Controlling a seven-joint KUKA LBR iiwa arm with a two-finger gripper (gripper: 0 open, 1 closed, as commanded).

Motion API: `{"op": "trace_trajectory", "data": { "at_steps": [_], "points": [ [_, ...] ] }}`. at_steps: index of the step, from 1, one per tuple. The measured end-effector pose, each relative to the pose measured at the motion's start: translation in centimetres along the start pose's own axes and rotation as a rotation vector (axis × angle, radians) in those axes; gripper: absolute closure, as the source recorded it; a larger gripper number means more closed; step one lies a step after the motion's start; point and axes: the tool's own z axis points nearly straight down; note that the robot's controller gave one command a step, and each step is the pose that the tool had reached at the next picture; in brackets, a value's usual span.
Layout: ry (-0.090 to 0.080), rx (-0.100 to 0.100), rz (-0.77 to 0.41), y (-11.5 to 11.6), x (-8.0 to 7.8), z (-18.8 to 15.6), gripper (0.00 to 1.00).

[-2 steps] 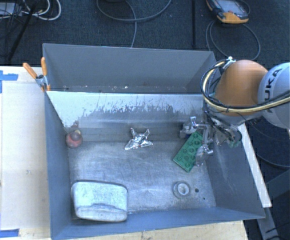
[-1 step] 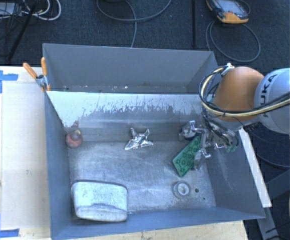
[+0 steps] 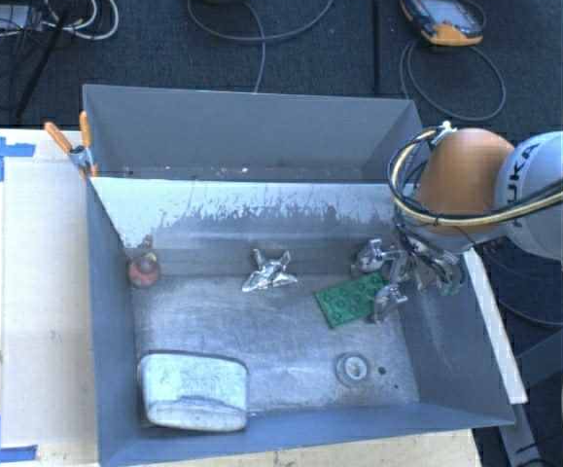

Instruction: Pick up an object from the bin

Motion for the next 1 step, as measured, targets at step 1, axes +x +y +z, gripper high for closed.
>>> {"op": "trace_trajectory", "data": {
  "at_steps": [1],
  "points": [
    [-0.004,0.005,-0.213,-0.32,0.78,-14.54,1.0]
  ]
}}
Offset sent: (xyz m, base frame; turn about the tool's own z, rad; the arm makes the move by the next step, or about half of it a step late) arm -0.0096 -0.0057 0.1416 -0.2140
